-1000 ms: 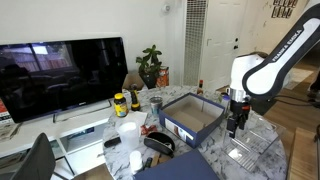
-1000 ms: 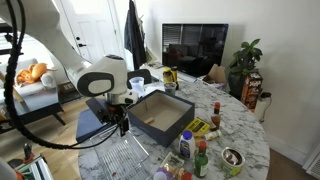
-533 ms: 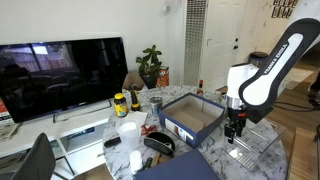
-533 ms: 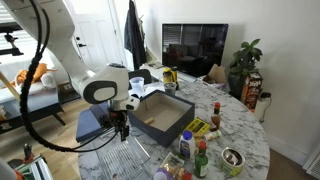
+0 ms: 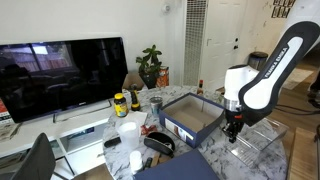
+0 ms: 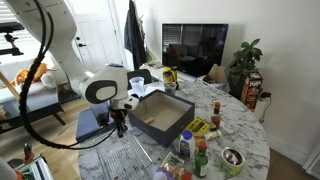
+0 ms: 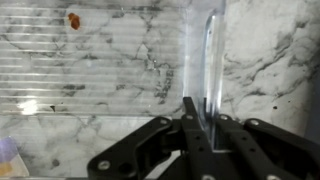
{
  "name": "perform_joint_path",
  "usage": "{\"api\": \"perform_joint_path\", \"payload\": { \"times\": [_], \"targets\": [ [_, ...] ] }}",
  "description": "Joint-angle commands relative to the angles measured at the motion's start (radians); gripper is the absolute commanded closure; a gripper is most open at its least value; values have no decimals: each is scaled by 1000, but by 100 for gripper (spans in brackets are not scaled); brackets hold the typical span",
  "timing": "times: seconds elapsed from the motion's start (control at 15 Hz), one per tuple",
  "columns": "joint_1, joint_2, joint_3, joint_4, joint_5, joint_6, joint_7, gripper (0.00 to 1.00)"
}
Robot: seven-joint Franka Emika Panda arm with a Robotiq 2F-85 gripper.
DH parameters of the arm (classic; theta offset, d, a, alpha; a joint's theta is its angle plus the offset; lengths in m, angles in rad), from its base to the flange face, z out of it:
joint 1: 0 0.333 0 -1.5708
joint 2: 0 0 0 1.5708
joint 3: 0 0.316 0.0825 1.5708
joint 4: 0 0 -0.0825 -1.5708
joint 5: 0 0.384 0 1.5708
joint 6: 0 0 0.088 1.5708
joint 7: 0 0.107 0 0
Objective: Pick up the clear storage container and put it in the blue box, pick up the blub box lid and cover the blue box
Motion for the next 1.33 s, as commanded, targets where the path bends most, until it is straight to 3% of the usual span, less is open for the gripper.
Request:
{"api": "perform_joint_path", "payload": {
  "times": [0.0, 0.4, 0.73, 1.0, 1.27],
  "targets": [
    [52, -52, -43, -13, -108, -61, 155, 100],
    [44, -167, -30, -29, -140, -186, 238, 99],
    [33, -366, 22, -24, -178, -446, 270, 99],
    [40, -451, 106, 89, -187, -612, 219, 99],
    [48, -412, 168, 266, -192, -699, 161, 99]
  ]
}}
